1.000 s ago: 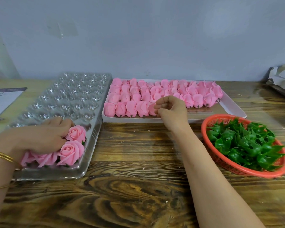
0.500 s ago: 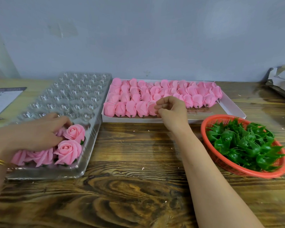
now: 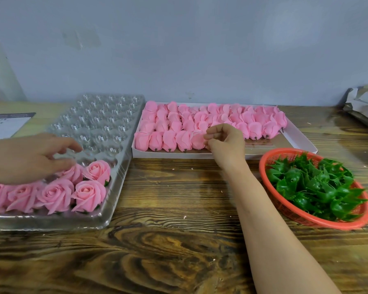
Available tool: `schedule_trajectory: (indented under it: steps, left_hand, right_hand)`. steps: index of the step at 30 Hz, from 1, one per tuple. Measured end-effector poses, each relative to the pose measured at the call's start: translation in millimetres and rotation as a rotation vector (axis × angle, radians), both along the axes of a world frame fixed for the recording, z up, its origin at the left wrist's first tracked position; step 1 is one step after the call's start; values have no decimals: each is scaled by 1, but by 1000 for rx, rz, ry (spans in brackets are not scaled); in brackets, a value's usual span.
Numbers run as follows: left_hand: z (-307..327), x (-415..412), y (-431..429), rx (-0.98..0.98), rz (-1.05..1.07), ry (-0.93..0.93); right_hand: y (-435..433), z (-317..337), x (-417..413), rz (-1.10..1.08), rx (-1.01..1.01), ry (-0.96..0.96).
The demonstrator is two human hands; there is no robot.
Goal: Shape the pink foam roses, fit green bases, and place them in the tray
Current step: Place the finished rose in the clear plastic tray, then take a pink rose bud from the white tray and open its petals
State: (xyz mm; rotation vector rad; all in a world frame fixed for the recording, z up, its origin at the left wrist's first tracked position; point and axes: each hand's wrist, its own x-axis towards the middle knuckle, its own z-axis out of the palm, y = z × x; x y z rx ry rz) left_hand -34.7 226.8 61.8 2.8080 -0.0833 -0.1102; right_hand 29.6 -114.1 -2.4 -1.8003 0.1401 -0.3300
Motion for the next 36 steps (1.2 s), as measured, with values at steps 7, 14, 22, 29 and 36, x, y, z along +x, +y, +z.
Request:
schedule_trajectory:
  steps: [7, 14, 22, 29, 36]
  left_hand:
    - [46, -11, -52, -91, -14, -320]
    - [62, -1, -122, -269, -128, -552]
    - [15, 35, -197, -651, 1, -633]
    - [-51, 58, -220, -754, 147, -546]
    - [-71, 59, -222, -799, 134, -585]
  right_hand:
    - [-4, 2, 1, -124, 12, -46]
    - [-6, 3, 1, -190, 22, -90]
    - [-9, -1, 6, -210, 10, -117]
    - [-12, -5, 11, -257, -141, -156]
    - [-19, -12, 18, -253, -305, -110]
